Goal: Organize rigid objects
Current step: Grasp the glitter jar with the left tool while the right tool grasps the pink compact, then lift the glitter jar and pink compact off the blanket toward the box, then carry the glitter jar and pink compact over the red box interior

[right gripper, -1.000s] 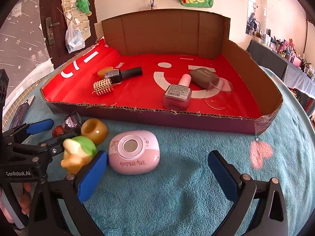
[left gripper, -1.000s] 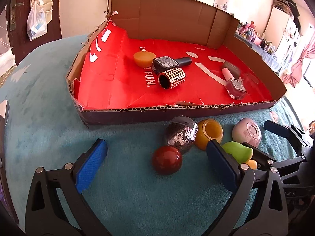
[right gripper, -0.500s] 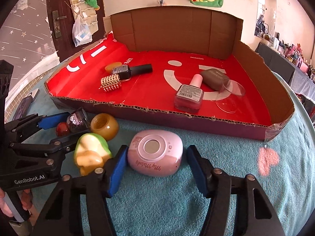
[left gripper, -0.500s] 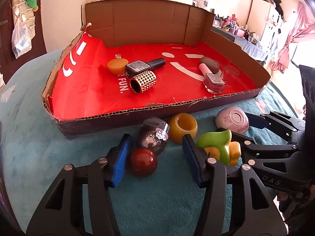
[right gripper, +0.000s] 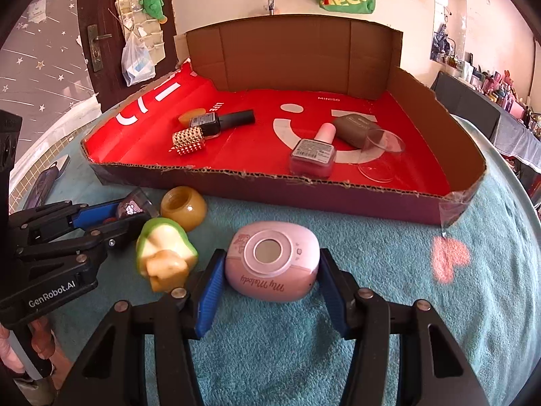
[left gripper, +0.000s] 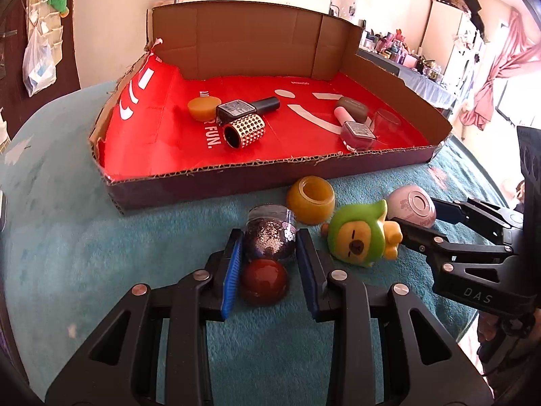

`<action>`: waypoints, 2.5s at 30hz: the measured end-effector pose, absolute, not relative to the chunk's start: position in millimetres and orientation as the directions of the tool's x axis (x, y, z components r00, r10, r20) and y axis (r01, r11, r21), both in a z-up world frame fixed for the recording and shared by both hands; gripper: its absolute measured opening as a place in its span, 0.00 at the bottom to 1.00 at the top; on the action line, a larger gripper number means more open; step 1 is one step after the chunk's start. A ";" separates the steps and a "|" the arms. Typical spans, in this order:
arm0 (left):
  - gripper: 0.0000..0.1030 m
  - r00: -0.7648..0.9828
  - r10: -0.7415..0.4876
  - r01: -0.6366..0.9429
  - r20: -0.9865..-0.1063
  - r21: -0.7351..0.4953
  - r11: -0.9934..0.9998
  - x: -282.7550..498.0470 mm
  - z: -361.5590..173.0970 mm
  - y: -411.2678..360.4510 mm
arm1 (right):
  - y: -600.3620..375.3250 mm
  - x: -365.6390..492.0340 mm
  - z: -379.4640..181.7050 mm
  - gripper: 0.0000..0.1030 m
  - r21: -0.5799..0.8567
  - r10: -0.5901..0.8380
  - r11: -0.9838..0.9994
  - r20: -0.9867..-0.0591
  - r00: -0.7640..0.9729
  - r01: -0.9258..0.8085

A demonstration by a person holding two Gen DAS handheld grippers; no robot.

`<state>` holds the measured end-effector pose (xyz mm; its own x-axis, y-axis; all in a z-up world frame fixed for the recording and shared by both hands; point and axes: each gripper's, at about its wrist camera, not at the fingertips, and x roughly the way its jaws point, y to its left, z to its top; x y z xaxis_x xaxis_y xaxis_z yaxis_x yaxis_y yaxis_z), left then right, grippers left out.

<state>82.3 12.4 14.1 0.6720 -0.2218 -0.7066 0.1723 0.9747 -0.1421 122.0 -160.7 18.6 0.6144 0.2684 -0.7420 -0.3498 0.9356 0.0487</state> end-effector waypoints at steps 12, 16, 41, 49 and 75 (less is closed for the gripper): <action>0.29 0.696 -0.203 0.137 -0.689 -0.150 0.979 70.9 6.3 12.8 | -177.2 93.5 13.1 0.55 0.084 0.286 0.945 -0.681 0.674 -0.316; 0.29 0.701 -0.202 0.128 -0.683 -0.159 0.979 73.3 5.8 13.3 | -175.5 92.7 9.5 0.55 0.079 0.283 0.948 -0.649 0.706 -0.308; 0.29 0.714 -0.200 0.128 -0.671 -0.157 0.979 63.7 7.8 12.9 | -172.2 91.0 8.0 0.54 0.048 0.248 0.957 -0.649 0.719 -0.287; 0.28 0.716 -0.226 0.148 -0.661 -0.173 0.974 56.9 13.6 12.4 | -176.7 85.7 17.5 0.54 0.087 0.272 0.954 -0.654 0.706 -0.287; 0.28 0.727 -0.302 0.222 -0.617 -0.205 0.953 51.1 44.7 9.0 | -168.4 78.1 55.7 0.54 0.131 0.377 0.917 -0.597 0.708 -0.378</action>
<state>51.1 9.0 44.7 0.7269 -0.3019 -0.6168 0.2224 0.9533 -0.2045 78.1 -168.4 55.7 0.7079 0.3771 -0.5972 -0.3779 0.9166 0.1308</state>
